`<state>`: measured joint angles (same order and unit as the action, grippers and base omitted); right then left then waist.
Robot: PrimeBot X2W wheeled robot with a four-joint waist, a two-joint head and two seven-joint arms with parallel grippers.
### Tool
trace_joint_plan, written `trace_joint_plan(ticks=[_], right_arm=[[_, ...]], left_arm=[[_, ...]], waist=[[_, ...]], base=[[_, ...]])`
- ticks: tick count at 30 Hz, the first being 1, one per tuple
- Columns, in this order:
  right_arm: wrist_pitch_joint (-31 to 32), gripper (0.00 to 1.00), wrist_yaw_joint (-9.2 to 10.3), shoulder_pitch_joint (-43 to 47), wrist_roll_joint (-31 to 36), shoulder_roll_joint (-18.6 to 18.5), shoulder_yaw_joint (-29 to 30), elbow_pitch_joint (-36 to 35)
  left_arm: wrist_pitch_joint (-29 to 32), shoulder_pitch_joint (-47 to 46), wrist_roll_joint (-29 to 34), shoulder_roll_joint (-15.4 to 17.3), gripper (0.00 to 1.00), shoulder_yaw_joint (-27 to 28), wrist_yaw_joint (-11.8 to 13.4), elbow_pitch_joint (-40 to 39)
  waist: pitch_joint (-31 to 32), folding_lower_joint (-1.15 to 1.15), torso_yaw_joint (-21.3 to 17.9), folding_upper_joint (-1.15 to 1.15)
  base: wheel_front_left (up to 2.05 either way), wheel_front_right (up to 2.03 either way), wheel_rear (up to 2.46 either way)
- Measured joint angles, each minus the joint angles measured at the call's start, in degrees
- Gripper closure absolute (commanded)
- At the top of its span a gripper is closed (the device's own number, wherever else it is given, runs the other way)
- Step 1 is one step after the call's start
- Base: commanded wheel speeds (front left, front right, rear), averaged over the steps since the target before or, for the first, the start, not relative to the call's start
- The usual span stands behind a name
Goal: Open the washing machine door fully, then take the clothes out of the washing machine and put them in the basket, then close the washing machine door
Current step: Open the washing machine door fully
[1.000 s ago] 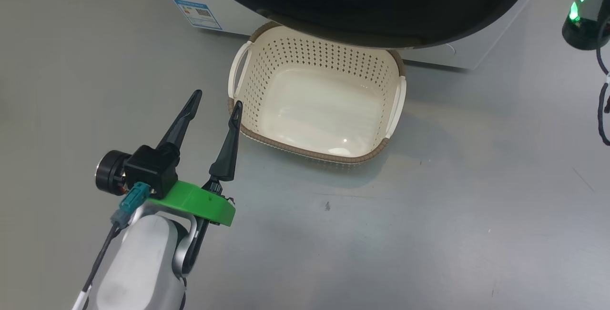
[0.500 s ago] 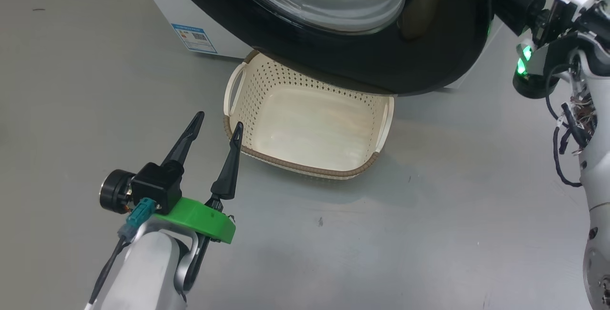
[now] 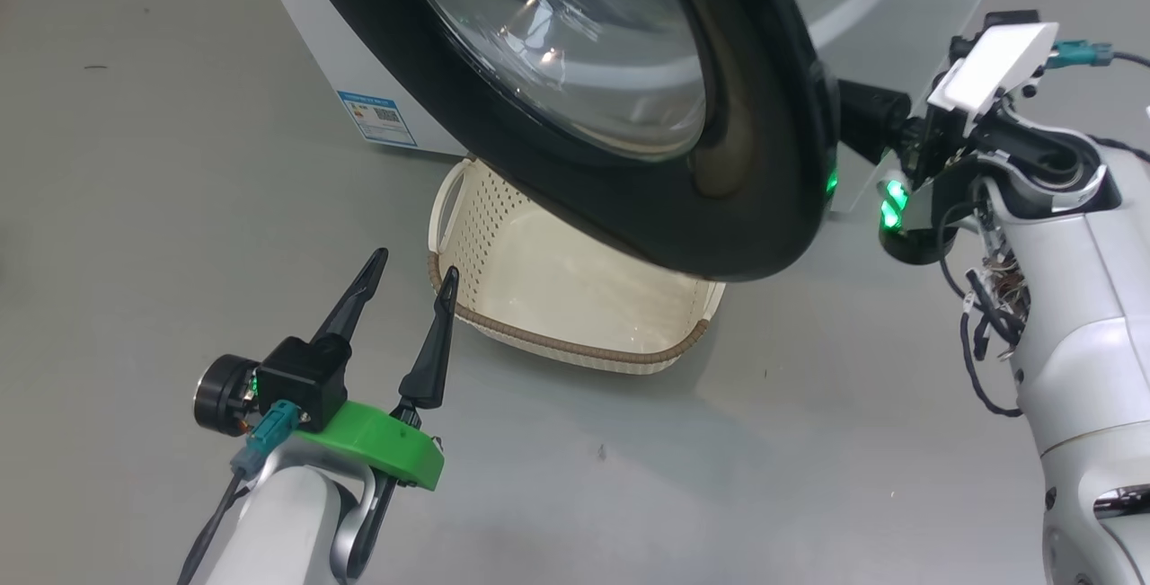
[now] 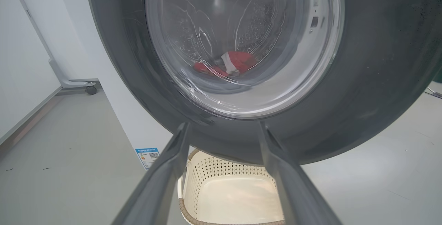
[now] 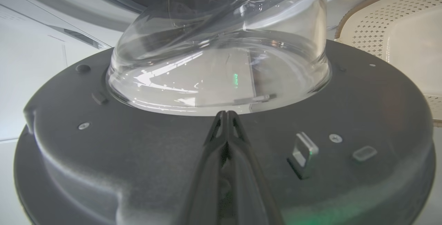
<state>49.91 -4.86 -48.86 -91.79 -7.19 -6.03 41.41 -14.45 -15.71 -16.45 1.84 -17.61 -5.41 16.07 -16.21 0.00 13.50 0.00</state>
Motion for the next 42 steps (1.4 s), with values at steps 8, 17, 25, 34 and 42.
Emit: trace_joint_plan(ticks=[8,17,25,34,42], right_arm=[[3.1,1.00,-1.03,3.0,-0.8,1.7,-2.4,-1.0],[5.5,1.00,-1.56,7.0,-2.1,2.8,-5.1,-3.4],[6.8,1.00,-1.63,10.0,-3.4,3.4,-7.5,-5.8],[7.3,1.00,-1.79,13.6,-4.9,3.5,-10.5,-8.3],[6.4,1.00,-1.80,16.6,-11.5,3.4,-15.2,-12.2]], left_arm=[[0.0,1.6,0.4,0.0,0.00,0.5,0.0,0.3],[0.0,3.6,0.4,0.0,0.00,1.2,0.2,0.6],[0.0,5.2,0.4,0.1,0.00,1.6,0.6,0.9],[0.0,6.6,0.4,0.1,0.00,1.6,0.9,0.9],[0.0,7.4,0.4,0.1,0.00,1.7,1.2,0.7]], waist=[[2.5,0.00,0.4,0.00],[5.3,0.00,0.9,0.00],[7.5,0.00,1.6,0.00],[9.0,0.00,3.1,0.00],[9.9,0.00,4.7,0.00]], base=[[0.00,0.00,0.00],[0.00,0.00,0.00],[0.00,0.00,0.00],[0.00,0.00,0.00],[0.00,0.00,0.00]])
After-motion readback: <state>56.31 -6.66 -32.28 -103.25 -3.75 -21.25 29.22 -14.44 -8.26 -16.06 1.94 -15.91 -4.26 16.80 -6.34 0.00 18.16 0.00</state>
